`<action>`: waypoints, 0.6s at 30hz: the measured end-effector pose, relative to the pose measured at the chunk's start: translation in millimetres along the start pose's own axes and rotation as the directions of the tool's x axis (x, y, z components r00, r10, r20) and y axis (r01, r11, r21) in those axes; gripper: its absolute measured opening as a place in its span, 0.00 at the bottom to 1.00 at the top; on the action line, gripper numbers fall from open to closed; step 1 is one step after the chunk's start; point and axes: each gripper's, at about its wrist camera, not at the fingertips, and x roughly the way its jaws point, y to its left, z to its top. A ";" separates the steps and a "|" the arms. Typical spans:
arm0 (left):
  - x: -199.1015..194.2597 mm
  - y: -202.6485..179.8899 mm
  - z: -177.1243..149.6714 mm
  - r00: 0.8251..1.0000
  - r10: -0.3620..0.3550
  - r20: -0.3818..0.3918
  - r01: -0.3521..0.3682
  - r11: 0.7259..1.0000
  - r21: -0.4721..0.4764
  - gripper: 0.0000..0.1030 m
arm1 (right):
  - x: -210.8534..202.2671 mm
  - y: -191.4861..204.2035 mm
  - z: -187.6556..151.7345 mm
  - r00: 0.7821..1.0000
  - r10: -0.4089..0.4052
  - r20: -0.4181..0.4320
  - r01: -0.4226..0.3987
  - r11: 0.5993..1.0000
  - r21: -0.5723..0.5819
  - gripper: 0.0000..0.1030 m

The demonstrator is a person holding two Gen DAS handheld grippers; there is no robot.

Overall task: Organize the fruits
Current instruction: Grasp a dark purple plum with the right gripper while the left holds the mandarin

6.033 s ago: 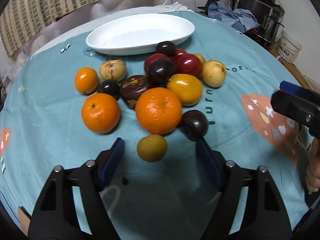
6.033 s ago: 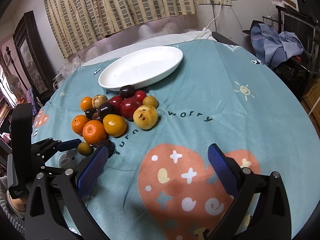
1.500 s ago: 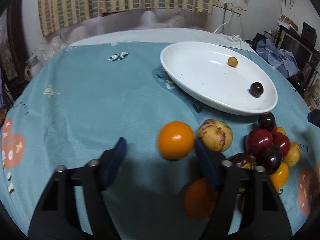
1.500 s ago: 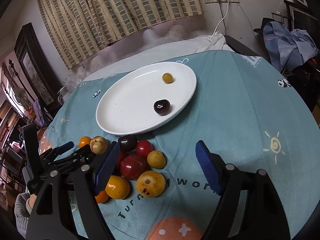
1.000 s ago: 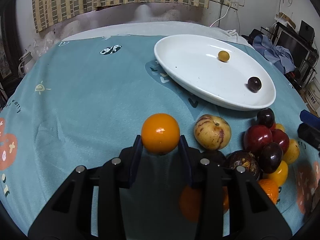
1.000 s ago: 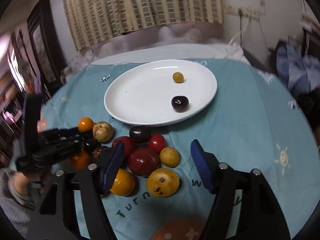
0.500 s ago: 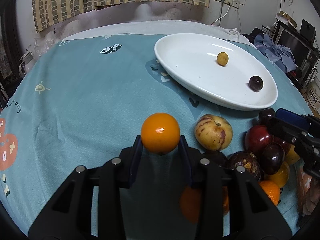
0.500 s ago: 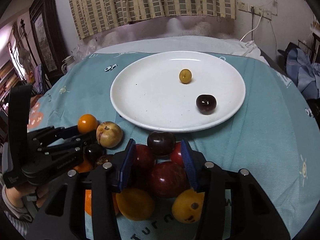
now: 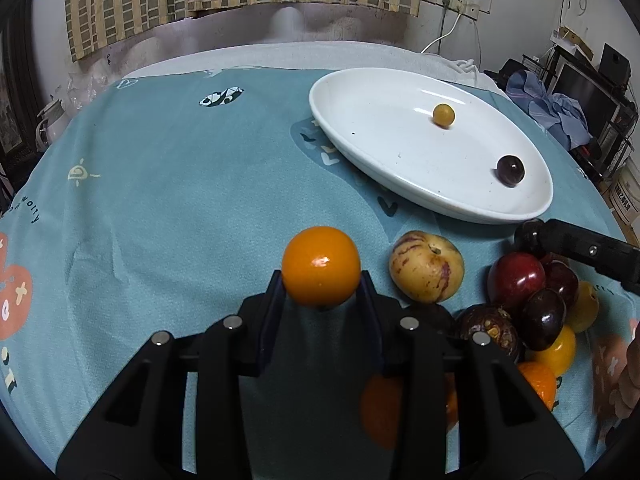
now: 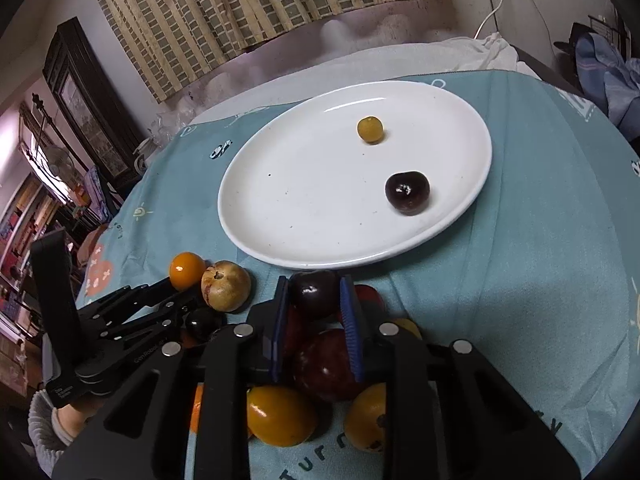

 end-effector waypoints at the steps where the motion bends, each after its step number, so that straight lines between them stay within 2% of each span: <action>1: -0.6 0.9 0.5 1.000 -0.003 0.002 0.003 1.000 -0.002 0.36 | -3.4 -2.4 0.5 1.000 0.022 -0.003 -0.022 1.000 0.013 0.08; 3: -1.1 0.8 0.1 1.000 -0.003 0.002 0.003 1.000 0.000 0.36 | -3.3 -4.8 1.0 0.998 0.051 -0.024 -0.050 0.998 0.030 0.07; 6: -0.2 -0.4 0.3 1.000 0.004 0.001 -0.004 1.000 0.007 0.36 | 0.3 -3.6 1.1 0.998 0.040 -0.041 -0.039 0.999 0.028 0.08; 7: -0.1 -0.4 0.3 1.000 0.004 0.001 -0.004 1.000 0.007 0.36 | 0.0 -2.7 1.6 0.998 0.047 -0.044 -0.046 0.998 0.032 0.12; 12: 0.3 -2.1 -0.5 1.000 0.010 0.000 -0.010 1.000 0.014 0.36 | -0.2 -0.8 3.3 0.998 0.031 -0.049 -0.030 0.999 0.018 0.12; 18: 0.8 -2.6 -0.1 1.000 0.008 -0.003 -0.008 1.000 0.012 0.36 | -0.6 10.3 5.5 0.998 -0.036 -0.042 0.034 0.999 -0.038 0.12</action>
